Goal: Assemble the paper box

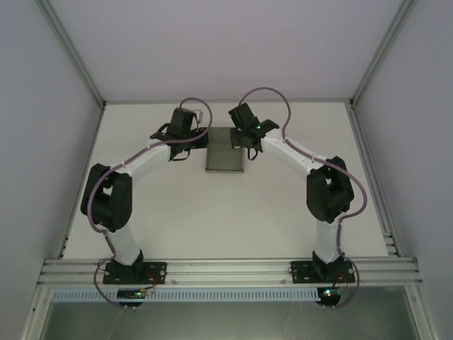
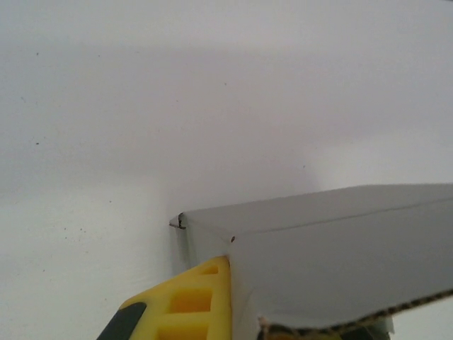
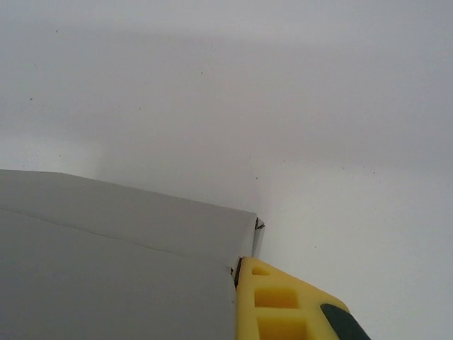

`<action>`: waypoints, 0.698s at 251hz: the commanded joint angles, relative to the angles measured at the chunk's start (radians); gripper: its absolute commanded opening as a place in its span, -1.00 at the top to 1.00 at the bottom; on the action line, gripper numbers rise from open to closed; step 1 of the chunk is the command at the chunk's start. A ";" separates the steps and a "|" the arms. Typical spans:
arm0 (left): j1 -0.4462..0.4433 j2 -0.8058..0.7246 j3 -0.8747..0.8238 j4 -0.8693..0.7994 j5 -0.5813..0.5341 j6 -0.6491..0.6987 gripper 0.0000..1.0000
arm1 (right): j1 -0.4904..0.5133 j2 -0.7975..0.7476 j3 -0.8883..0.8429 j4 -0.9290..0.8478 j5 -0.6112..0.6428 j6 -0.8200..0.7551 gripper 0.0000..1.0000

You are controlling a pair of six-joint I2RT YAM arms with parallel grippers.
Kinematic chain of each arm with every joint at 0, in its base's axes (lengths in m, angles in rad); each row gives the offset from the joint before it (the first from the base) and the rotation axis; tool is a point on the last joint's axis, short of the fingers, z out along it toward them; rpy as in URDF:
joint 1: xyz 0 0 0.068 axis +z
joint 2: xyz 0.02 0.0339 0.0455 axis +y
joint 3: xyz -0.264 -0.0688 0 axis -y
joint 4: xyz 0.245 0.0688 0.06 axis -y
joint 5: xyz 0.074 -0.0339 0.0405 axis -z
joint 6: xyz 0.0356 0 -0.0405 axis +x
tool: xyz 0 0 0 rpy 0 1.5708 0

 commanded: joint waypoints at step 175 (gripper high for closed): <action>-0.128 0.041 -0.029 0.106 0.034 0.006 1.00 | 0.067 0.019 -0.193 0.441 -0.016 0.135 0.89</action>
